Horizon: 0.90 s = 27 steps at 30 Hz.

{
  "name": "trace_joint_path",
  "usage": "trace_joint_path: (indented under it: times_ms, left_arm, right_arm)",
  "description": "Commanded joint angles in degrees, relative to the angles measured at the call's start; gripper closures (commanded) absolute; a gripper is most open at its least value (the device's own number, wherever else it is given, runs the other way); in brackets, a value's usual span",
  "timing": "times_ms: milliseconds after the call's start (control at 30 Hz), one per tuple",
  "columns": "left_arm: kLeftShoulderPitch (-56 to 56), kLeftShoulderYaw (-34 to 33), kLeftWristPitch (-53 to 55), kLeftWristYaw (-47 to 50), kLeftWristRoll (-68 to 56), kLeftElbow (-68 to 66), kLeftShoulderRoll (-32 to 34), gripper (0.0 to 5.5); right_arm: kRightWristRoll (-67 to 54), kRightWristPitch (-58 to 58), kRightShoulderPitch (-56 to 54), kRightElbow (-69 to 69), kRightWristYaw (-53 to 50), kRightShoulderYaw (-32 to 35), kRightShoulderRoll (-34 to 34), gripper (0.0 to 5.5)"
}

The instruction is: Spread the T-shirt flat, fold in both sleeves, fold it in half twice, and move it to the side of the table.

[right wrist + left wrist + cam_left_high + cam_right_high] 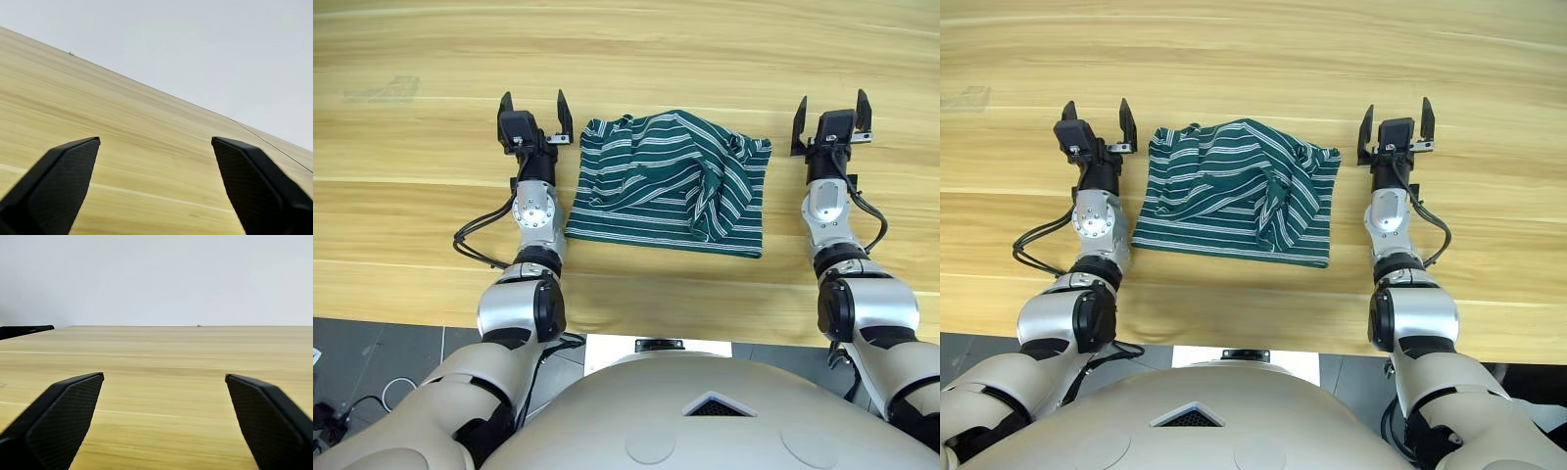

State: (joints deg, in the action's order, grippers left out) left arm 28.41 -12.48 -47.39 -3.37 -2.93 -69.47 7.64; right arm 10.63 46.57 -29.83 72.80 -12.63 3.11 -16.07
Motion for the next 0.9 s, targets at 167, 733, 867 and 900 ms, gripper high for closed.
trace_joint_path:
  times_ms: [167, 733, 867, 900]
  left_arm:
    - [-11.8, 2.9, -9.9, -28.9, -13.7, 16.1, 1.5, 0.87]
    - [-30.8, 12.7, -1.1, -47.4, -8.5, 33.7, 10.0, 0.87]
    - [-28.6, 12.5, -0.1, -42.0, -1.9, 31.5, 13.6, 0.87]
    - [-28.3, 12.4, 0.0, -41.0, -1.1, 31.4, 14.2, 0.87]
  right_arm:
    - [-3.0, 9.0, 7.1, -6.8, 11.9, -1.6, 1.2, 1.28]
    - [-12.2, -3.2, 34.0, -60.2, 38.8, -13.8, -6.6, 1.28]
    - [-13.2, -9.0, 38.6, -71.6, 43.7, -17.6, -9.2, 1.28]
    - [-12.6, -9.7, 39.2, -72.3, 44.4, -18.2, -9.4, 1.28]
